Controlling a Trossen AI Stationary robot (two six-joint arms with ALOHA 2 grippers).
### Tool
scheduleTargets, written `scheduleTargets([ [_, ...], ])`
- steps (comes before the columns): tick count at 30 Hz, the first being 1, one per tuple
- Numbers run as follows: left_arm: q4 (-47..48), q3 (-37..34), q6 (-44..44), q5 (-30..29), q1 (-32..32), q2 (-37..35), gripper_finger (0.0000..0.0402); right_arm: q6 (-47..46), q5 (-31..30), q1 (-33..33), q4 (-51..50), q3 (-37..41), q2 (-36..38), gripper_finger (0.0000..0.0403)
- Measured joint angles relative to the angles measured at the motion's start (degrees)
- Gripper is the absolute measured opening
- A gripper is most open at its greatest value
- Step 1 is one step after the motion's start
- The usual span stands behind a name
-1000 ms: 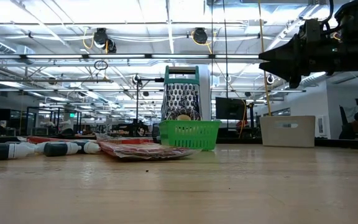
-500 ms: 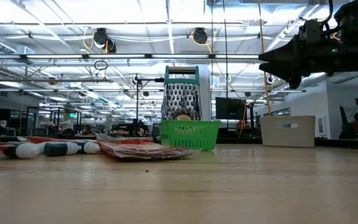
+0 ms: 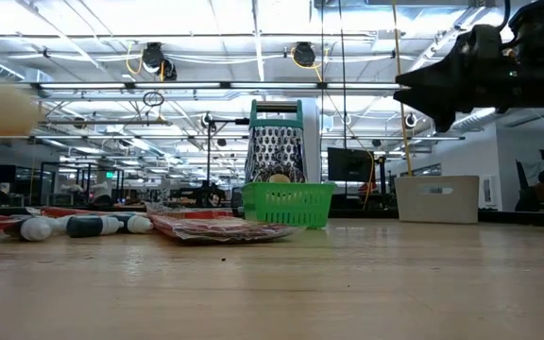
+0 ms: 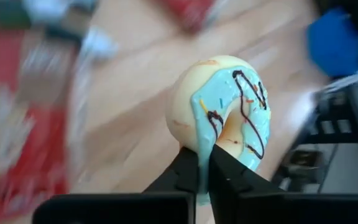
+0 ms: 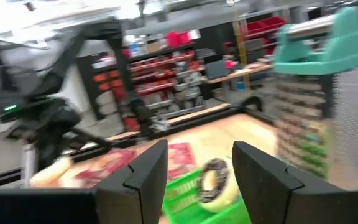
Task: Pick & Place Food Item
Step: Put the light blue donut into the green bin
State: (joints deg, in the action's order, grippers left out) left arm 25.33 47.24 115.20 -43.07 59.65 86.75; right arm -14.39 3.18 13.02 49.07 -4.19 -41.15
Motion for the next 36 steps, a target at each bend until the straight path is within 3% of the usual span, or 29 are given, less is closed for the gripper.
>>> scheduleTargets([
  [8, -1.2, 0.0, -25.6, -12.1, -7.9, -6.0, 0.0033, 0.0, 1.2, -6.5, 3.7, 0.0, -0.5, 0.0171],
  [13, -4.0, 0.1, -48.1, -14.1, -18.5, -6.2, 0.0023, 0.0, -4.7, -12.3, 3.8, -1.3, -4.4, 0.0171],
  [15, -6.7, 0.1, -57.3, -12.1, -23.5, -6.2, 0.0018, 0.0, -8.0, -14.8, 4.2, -2.7, -7.3, 0.0171],
  [20, -18.5, 0.1, -78.7, -0.9, -34.5, -6.2, 0.0024, -2.3, -16.7, -19.0, 3.8, -6.9, -16.7, 0.0171],
  [24, -26.8, 0.1, -93.3, 6.0, -40.4, -6.2, 0.0029, -4.3, -18.3, -19.5, 4.2, -11.4, -23.8, 0.0171],
  [30, -31.7, 0.1, -105.0, 7.5, -46.8, -6.2, 0.0030, -5.5, -18.2, -18.9, 4.2, -18.6, -32.0, 0.0179],
  [36, -33.1, 0.1, -108.7, 10.5, -51.7, -6.2, 0.0030, -5.5, -18.1, -16.7, 4.3, -26.1, -38.6, 0.0214],
])
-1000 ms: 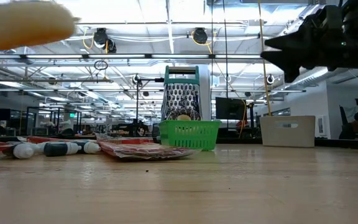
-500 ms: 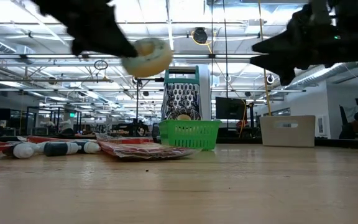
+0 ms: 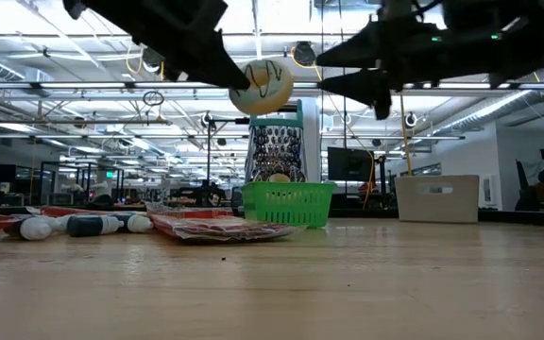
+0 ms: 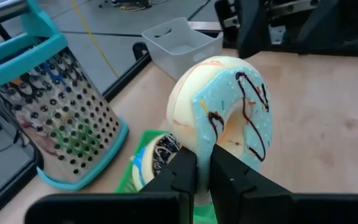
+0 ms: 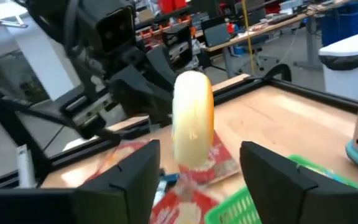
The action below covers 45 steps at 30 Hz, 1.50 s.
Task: Pick & Place Food Item
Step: Put the light blue donut into the green bin
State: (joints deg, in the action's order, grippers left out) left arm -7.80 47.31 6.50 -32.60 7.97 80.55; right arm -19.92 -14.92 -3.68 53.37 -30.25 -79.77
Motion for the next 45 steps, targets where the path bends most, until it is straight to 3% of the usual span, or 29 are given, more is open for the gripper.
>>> scheduleTargets([
  [7, -0.6, 0.0, -0.8, 3.1, -2.2, 0.0, 0.0030, 0.0, 2.4, 2.9, 0.0, -5.7, -6.4, 0.0252],
  [11, -0.7, 0.0, -0.8, 3.2, -2.3, 0.0, 0.0031, -0.2, 7.3, 4.1, 2.1, -7.7, -8.7, 0.0258],
  [16, -0.7, 0.0, -0.9, 3.9, -2.3, 0.0, 0.0031, -0.4, 7.7, 4.8, 2.0, -8.9, -10.2, 0.0250],
  [39, -1.4, 0.0, 3.1, 4.2, -2.3, 0.0, 0.0032, -0.2, 7.7, 4.7, -0.1, -8.9, -10.2, 0.0051],
  [42, -1.5, 0.0, 4.6, 4.7, -2.4, 0.0, 0.0052, -0.2, 7.8, 4.7, -0.1, -8.9, -10.2, 0.0037],
  [45, -1.7, 0.0, 6.1, 5.9, -2.4, 0.0, 0.0098, -0.2, 7.8, 4.7, -0.1, -8.9, -10.2, 0.0033],
])
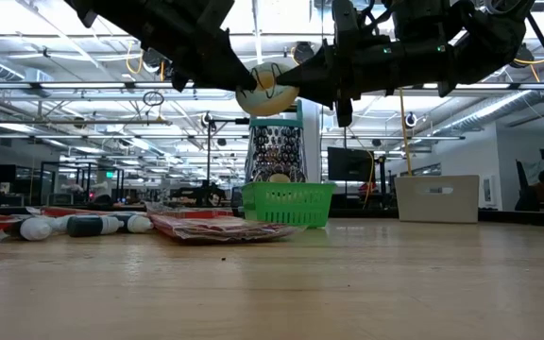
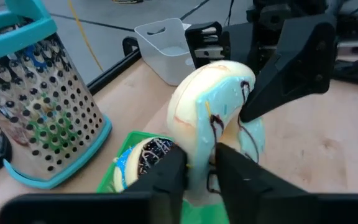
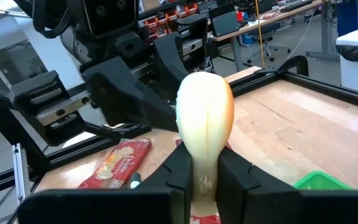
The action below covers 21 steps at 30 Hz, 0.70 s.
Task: Pick & Place Food Item
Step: Put the light blue donut into the green bin
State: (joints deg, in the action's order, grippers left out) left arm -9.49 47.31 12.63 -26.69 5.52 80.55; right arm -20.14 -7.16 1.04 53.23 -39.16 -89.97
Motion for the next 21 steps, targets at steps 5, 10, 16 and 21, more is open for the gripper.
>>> scheduleTargets([
  [5, 0.1, 0.0, -0.2, 2.9, 0.4, -1.0, 0.0190, 0.0, 0.2, 0.0, -0.2, 0.0, 0.0, 0.0040],
  [10, 1.3, 0.0, -0.2, 3.0, 0.6, -5.2, 0.0251, 0.2, 4.3, 0.6, -0.8, 0.0, 0.0, 0.0037],
  [16, 4.2, 0.1, -4.1, 4.2, 1.5, -12.3, 0.0286, 4.5, 11.6, 3.8, -4.6, 0.1, 0.0, 0.0032],
  [21, 4.7, -0.5, -8.4, 4.4, 3.8, -16.5, 0.0296, 6.4, 11.9, 6.9, -10.0, 0.1, 0.0, 0.0033],
])
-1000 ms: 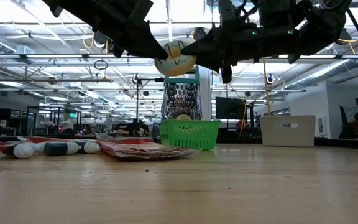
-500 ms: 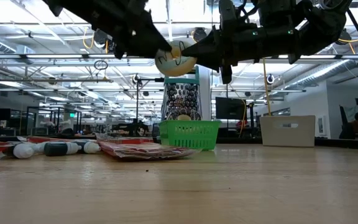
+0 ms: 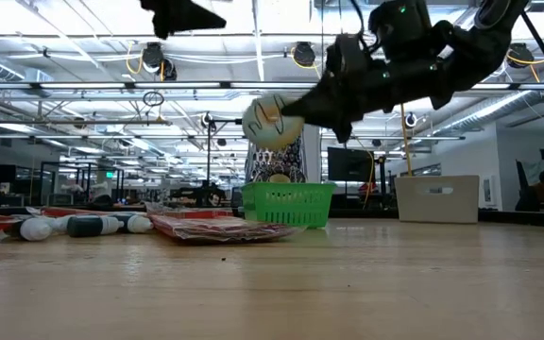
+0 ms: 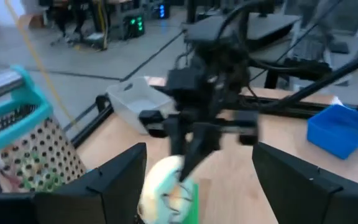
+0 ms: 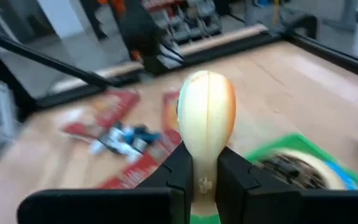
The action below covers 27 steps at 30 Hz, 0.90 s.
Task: Pick & Place Food Item
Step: Put the light blue donut into the green bin
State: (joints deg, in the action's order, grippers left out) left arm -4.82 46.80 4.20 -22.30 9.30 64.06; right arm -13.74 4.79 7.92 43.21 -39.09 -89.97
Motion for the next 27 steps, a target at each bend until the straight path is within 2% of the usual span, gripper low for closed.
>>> scheduleTargets([
  [4, 0.4, -1.7, -0.7, -0.1, 1.1, -0.5, 0.0292, 2.9, 1.4, 1.6, -3.7, 0.0, 0.0, 0.0027],
  [7, 0.3, -2.5, 0.8, -0.2, 1.4, -0.5, 0.0290, 5.6, 4.4, 2.2, -3.8, 0.8, 0.0, 0.0027],
  [13, 0.5, -4.2, 3.2, -0.2, 1.2, 0.1, 0.0290, 14.6, 5.8, 2.2, -3.9, 3.0, 0.0, 0.0028],
  [23, 0.2, -5.1, 5.6, -0.9, 0.2, 0.1, 0.0290, 17.1, 5.5, 2.3, -3.7, 3.2, -0.1, 0.0032],
  [27, 0.2, -5.1, 5.6, -1.0, 0.2, 0.1, 0.0290, 17.7, 5.6, 2.3, -2.2, 3.3, -2.5, 0.0026],
])
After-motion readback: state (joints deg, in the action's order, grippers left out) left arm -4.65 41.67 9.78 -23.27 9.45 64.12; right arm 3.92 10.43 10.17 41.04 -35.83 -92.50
